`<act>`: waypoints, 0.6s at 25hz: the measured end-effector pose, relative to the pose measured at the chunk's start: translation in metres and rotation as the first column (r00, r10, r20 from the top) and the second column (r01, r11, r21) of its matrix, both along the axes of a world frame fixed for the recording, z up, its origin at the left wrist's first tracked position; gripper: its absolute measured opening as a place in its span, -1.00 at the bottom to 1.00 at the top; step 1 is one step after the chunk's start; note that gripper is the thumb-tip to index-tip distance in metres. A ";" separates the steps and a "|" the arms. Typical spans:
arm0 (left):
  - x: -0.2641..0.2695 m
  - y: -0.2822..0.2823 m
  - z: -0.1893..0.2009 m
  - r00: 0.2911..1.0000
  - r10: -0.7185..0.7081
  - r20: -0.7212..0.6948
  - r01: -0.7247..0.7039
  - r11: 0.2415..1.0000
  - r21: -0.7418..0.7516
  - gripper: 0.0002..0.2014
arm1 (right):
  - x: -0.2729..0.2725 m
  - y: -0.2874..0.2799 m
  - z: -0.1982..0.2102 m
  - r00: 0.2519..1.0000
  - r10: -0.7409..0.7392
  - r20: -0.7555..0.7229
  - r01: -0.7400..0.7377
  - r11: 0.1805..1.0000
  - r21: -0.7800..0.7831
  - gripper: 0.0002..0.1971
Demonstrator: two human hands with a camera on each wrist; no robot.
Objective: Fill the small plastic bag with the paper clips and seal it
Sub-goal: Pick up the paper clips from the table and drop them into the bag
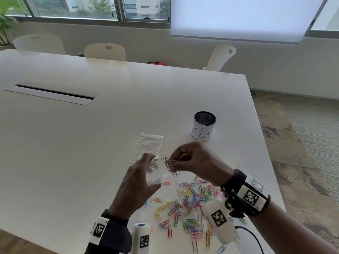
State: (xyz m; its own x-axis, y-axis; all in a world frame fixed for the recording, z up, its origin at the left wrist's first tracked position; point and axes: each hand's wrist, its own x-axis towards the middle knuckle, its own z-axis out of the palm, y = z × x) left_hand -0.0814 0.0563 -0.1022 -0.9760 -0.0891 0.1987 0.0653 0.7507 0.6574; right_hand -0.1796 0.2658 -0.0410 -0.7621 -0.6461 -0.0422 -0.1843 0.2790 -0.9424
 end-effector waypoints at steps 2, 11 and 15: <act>0.000 0.001 0.001 1.000 0.000 -0.004 0.000 1.000 -0.005 -0.43 | 0.001 -0.008 0.004 0.999 -0.006 -0.040 0.008 0.999 0.033 -0.90; 0.001 0.005 0.000 1.000 0.004 0.004 -0.004 1.000 0.005 -0.39 | 0.008 -0.036 0.009 0.967 0.010 -0.256 0.046 0.976 0.212 -0.91; 0.003 0.003 -0.002 1.000 0.015 0.006 -0.015 1.000 0.005 -0.40 | 0.007 -0.036 0.010 0.954 0.015 -0.300 0.054 0.974 0.222 -0.87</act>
